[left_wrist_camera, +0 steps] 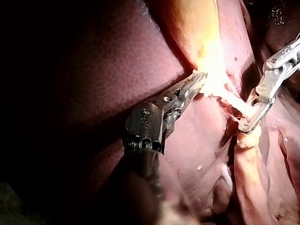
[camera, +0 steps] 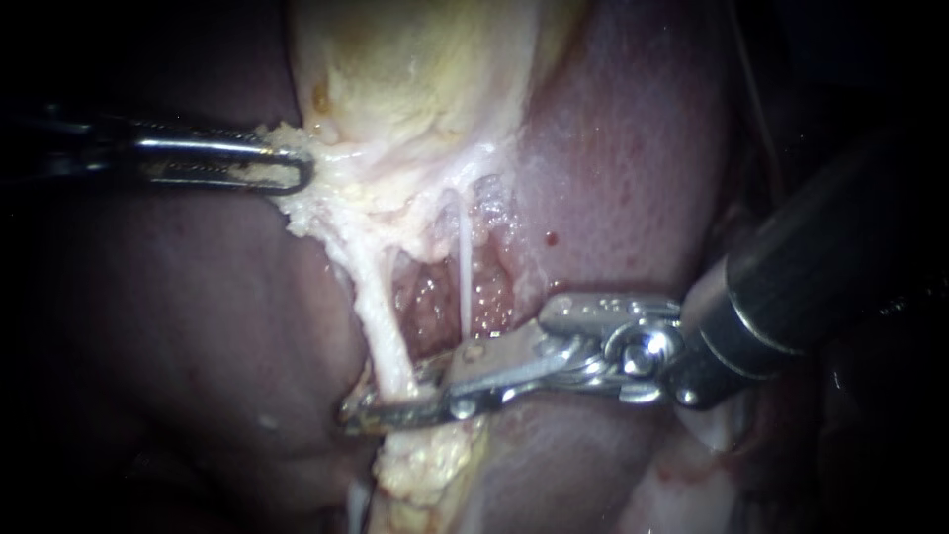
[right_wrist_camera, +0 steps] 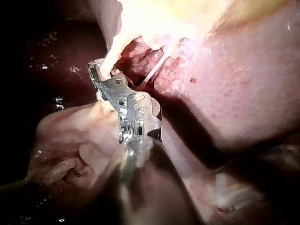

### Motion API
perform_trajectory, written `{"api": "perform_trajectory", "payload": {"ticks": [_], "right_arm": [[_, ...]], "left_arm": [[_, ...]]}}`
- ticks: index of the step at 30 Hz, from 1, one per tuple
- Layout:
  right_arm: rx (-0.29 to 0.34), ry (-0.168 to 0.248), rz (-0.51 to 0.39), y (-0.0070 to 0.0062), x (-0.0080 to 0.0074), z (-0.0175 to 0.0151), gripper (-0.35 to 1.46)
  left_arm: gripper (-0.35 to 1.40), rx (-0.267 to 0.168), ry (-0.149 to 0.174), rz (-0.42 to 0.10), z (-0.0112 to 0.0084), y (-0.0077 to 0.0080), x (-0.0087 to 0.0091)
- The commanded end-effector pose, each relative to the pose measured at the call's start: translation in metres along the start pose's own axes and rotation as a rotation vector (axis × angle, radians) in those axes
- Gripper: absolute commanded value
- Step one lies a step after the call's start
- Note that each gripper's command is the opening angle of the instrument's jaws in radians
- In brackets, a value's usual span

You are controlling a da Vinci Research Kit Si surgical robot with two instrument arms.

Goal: Going back first clip left tube

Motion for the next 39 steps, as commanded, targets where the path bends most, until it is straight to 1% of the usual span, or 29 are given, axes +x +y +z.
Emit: {"api": "perform_trajectory", "payload": {"ticks": [1, 2, 3, 4, 5, 6, 7, 9, 14, 19, 20, 26, 29, 31, 34, 35, 39], "right_arm": [[-0.001, 0.0, 0.0, 0.0001, -0.0001, 0.0, -0.35], [0.0, 0.003, 0.0, 0.0003, -0.0001, 0.0, -0.35], [-0.003, 0.004, 0.005, 0.0004, -0.0002, 0.0001, -0.19], [-0.002, 0.007, -0.042, 0.0006, -0.0002, 0.0001, -0.01], [0.002, 0.018, -0.066, 0.0008, -0.0003, 0.0001, 0.23], [0.006, 0.029, -0.066, 0.0009, -0.0003, 0.0002, 0.35], [0.01, 0.039, -0.065, 0.001, -0.0002, 0.0002, 0.38], [0.017, 0.056, -0.065, 0.0011, -0.0002, 0.0002, 0.39], [0.017, 0.059, -0.083, 0.0012, -0.0002, 0.0003, 0.42], [0.011, 0.061, -0.153, 0.002, -0.0002, 0.0004, 0.45], [0.005, 0.063, -0.171, 0.0022, -0.0003, 0.0005, 0.45], [-0.098, 0.096, -0.269, 0.0037, -0.0007, 0.0003, 0.49], [-0.13, 0.103, -0.289, 0.004, -0.001, -0.0004, 0.5], [-0.146, 0.106, -0.301, 0.0039, -0.0014, -0.0011, 0.5], [-0.156, 0.108, -0.308, 0.0034, -0.0019, -0.0023, 0.5], [-0.156, 0.106, -0.33, 0.003, -0.002, -0.0031, 0.5], [-0.139, 0.102, -0.374, 0.0014, -0.0024, -0.0068, 0.5]], "left_arm": [[-0.35, 0.0, 0.0, 0.001, 0.0, 0.0, 0.0], [-0.35, 0.0, 0.0, 0.001, 0.0, 0.0, 0.0], [-0.35, 0.0, 0.0, 0.001, 0.0, 0.0, 0.0], [-0.35, -0.001, 0.0, 0.001, 0.0, 0.0, 0.0], [-0.35, -0.001, 0.0, 0.001, 0.0, 0.0, 0.0], [-0.35, 0.0, 0.0, 0.001, 0.0, 0.0, 0.0], [-0.35, 0.0, 0.0, 0.001, 0.0, 0.0, 0.0], [-0.35, 0.0, 0.0, 0.001, 0.0, 0.0, 0.0], [-0.35, 0.0, 0.0, 0.001, 0.0, 0.0, -0.0001], [-0.35, 0.0, 0.0, 0.001, 0.0, 0.0001, -0.0001], [-0.35, 0.0, 0.0, 0.001, 0.0, 0.0001, -0.0001], [-0.35, 0.0, 0.0, 0.002, 0.0001, 0.0001, -0.0002], [-0.35, 0.0, 0.0, 0.002, 0.0, 0.0001, -0.0002], [-0.35, 0.0, 0.0, 0.002, 0.0, 0.0002, -0.0002], [-0.35, 0.0, 0.0, 0.002, 0.0, 0.0002, -0.0002], [-0.35, 0.0, 0.0, 0.002, 0.0, 0.0002, -0.0002], [-0.35, 0.0, 0.0, 0.003, 0.0, 0.0002, -0.0003]]}}
